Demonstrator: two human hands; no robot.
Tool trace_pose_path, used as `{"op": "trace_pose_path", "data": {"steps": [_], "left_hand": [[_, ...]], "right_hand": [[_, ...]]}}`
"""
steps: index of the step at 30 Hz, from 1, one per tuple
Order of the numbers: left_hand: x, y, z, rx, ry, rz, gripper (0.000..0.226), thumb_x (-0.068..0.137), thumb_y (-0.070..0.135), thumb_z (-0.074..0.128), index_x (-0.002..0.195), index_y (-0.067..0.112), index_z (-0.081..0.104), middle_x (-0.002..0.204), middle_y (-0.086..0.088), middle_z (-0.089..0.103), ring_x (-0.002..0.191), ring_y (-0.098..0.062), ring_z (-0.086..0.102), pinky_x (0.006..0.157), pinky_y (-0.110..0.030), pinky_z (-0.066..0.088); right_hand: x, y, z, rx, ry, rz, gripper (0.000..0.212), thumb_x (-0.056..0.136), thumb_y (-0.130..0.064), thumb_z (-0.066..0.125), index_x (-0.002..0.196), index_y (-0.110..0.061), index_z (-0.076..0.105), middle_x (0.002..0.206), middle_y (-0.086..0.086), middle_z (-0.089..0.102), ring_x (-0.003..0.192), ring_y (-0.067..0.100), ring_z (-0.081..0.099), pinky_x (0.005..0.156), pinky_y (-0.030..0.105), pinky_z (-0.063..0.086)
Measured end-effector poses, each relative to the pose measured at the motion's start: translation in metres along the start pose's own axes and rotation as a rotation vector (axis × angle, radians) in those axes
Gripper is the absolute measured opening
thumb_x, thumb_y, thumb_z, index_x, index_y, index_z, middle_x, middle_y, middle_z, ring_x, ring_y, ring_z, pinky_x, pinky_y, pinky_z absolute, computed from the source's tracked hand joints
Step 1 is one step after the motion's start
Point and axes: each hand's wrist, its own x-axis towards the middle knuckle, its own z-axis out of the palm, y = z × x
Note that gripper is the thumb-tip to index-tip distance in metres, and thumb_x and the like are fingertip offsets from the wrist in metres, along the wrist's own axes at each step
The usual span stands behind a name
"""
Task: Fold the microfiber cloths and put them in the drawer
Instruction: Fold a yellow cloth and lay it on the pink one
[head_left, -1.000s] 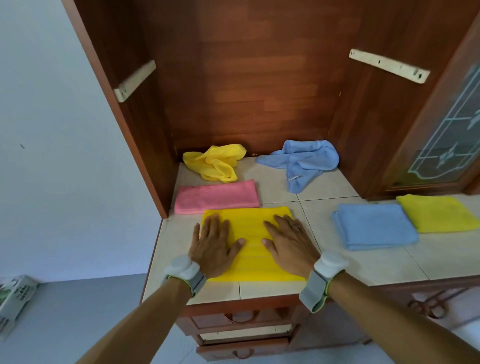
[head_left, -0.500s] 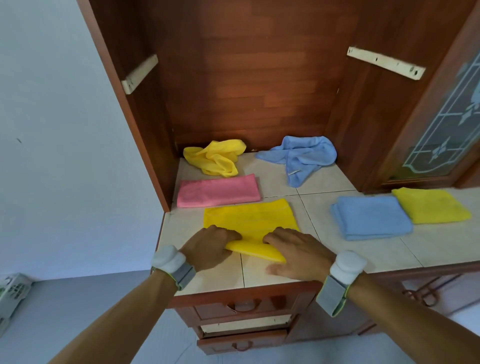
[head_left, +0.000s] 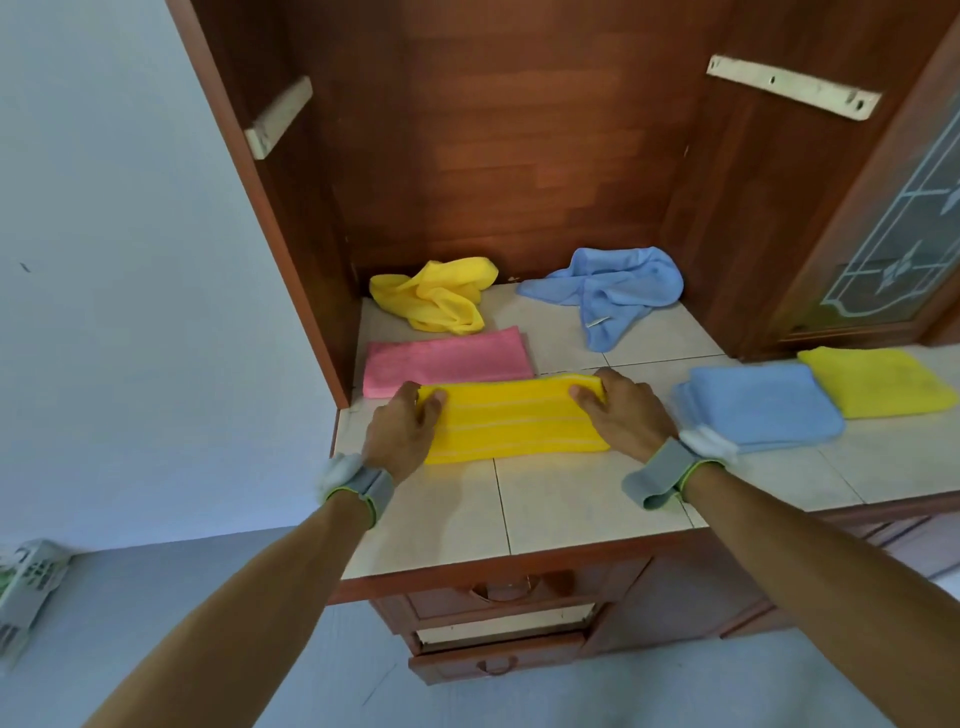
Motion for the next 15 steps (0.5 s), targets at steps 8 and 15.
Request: {"op": "trace_pose_path", "data": {"steps": [8, 15], "left_hand": [[0.016, 0.005, 0.028, 0.349, 0.069, -0.06, 0.041, 0.103, 0.046, 0.027, 0.114, 0.011, 0.044, 0.095, -0.022, 0.068, 0.087, -0.045, 0.065, 0.064, -0.039, 0.04], [0.002, 0.004, 0.031, 0.482, 0.112, -0.092, 0.063, 0.092, 0.069, 0.033, 0.103, 0.01, 0.052, 0.097, -0.013, 0.056, 0.082, -0.039, 0.062, 0.06, -0.037, 0.044]], "right_hand": [[0.015, -0.003, 0.023, -0.183, -0.011, 0.076, 0.046, 0.101, -0.049, 0.028, 0.125, -0.011, 0.04, 0.114, 0.023, 0.061, 0.105, 0.043, 0.058, 0.073, 0.039, 0.036], [0.016, -0.002, 0.031, -0.316, 0.074, -0.018, 0.052, 0.097, -0.053, 0.039, 0.112, -0.007, 0.056, 0.108, 0.018, 0.061, 0.098, 0.041, 0.06, 0.078, 0.04, 0.047]]}}
